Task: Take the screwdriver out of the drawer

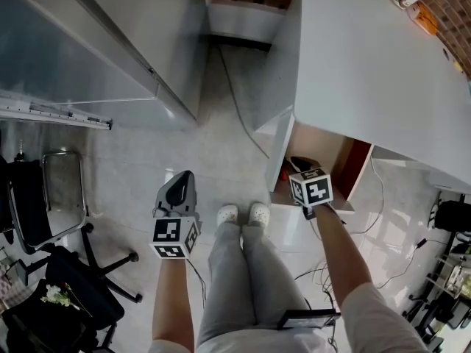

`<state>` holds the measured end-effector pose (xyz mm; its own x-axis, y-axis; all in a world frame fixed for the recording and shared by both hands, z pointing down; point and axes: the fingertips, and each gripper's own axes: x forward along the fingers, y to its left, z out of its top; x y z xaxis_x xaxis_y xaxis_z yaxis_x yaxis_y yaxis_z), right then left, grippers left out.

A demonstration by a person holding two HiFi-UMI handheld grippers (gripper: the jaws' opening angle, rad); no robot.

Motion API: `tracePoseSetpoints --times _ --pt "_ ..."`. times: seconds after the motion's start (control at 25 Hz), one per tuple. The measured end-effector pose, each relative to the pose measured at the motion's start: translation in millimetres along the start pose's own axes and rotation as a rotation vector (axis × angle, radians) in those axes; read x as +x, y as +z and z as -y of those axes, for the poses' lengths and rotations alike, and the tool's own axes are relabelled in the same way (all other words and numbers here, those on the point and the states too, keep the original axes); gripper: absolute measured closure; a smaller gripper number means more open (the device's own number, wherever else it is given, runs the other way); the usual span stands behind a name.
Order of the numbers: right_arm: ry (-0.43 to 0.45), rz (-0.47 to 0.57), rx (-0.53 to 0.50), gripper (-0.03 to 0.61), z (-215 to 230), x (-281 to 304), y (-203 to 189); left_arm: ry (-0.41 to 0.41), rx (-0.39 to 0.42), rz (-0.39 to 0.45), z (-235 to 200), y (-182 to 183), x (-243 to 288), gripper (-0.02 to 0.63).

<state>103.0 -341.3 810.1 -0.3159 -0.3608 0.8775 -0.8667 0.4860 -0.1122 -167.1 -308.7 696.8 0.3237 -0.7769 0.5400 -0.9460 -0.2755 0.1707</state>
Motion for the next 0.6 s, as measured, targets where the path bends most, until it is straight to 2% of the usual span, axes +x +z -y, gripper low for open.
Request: tracePoseSetpoints --times 0.08,0.12,0.4,0.6 --pt "0.034 -0.070 0.015 0.478 -3.2 12.8 -6.3 0.006 -0.009 -0.008 -4.5 -4.2 1.8 0.604" --pt "0.042 -0.097 0.017 0.467 -3.8 17.9 -8.8 0.009 -0.014 -0.013 -6.3 -6.6 2.5 0.604" --pt "0.020 -0.160 -0.004 0.468 2.3 42.6 -16.6 0.012 -0.018 -0.045 -13.7 -18.6 4.4 0.604" --pt "-0.027 -0.190 -0.019 0.483 9.9 52.0 -17.9 0.014 -0.019 -0.060 -16.2 -22.6 5.1 0.604"
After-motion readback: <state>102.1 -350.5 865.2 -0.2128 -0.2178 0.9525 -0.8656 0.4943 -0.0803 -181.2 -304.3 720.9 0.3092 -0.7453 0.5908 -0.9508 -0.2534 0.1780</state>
